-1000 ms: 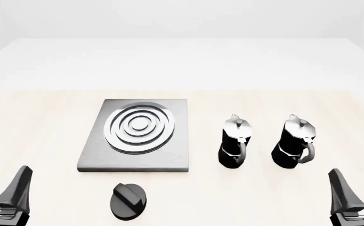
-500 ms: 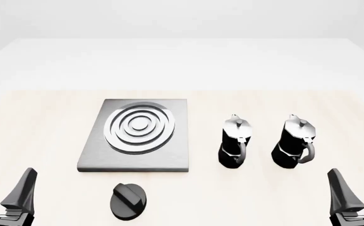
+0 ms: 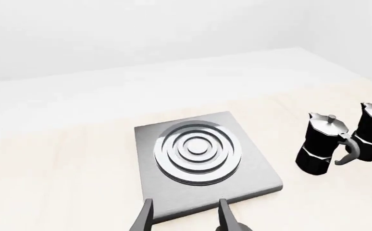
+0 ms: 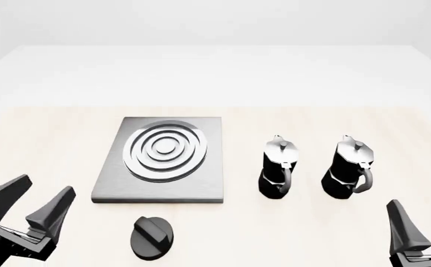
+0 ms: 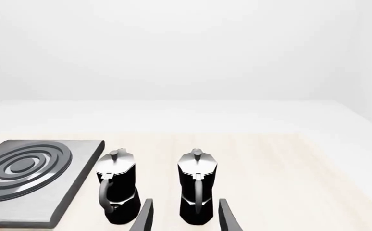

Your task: Turn off the stove.

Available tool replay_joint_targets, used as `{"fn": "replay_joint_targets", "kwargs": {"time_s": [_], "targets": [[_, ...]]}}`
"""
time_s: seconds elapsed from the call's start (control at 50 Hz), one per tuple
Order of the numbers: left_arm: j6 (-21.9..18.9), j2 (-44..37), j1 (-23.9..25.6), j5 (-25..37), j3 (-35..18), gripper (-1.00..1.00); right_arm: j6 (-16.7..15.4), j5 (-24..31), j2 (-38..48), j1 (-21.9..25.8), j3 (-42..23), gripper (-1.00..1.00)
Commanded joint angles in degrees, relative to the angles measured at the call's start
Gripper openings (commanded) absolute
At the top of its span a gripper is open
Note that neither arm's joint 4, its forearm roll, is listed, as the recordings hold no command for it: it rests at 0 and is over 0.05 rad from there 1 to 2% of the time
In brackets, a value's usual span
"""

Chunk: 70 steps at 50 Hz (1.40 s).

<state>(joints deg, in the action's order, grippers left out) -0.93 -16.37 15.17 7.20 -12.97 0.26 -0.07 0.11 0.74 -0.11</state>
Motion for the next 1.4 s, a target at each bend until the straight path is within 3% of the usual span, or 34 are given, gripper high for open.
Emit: {"fn": "replay_joint_targets", "kwargs": {"time_s": [0.02,0.1,0.12,0.16,0.18,0.3,0.42,0.5,0.86,1.06,1.4], "targets": [[-0.06,-12.86,5.63,4.5,-3.72,1.0,0.02,-0.04,-0.05,0.27,0.03,1.0],[-2.99,-15.99,8.32,7.58,-5.12,1.0,-0.03,-0.04,-0.04,0.29,0.02,1.0],[-1.23,-17.68,8.26,8.3,-5.6,1.0,-0.04,-0.05,-0.04,0.27,0.01,1.0],[-3.21,-18.18,8.68,9.52,-6.32,1.0,-0.05,-0.06,-0.03,0.27,0.0,1.0],[-1.37,-18.83,8.97,11.01,-7.29,1.0,-0.08,-0.07,-0.03,0.25,-0.01,1.0],[-5.93,-19.82,6.41,15.34,-9.92,1.0,-0.18,-0.05,-0.02,0.4,0.0,1.0],[-10.55,-22.79,3.33,16.4,-8.99,1.0,-0.16,-0.03,-0.03,0.44,0.01,1.0],[-10.2,-23.68,3.76,16.36,-8.46,1.0,-0.16,-0.05,-0.02,0.35,0.01,1.0],[-10.37,-32.3,7.61,7.56,-5.42,1.0,-0.1,-0.15,0.04,0.02,0.0,1.0],[-10.08,-39.76,7.61,0.04,-3.11,1.0,0.09,-0.07,0.03,0.03,0.0,1.0],[-9.46,-46.01,8.24,-5.67,-0.63,1.0,0.28,0.07,0.06,0.18,0.04,1.0]]}}
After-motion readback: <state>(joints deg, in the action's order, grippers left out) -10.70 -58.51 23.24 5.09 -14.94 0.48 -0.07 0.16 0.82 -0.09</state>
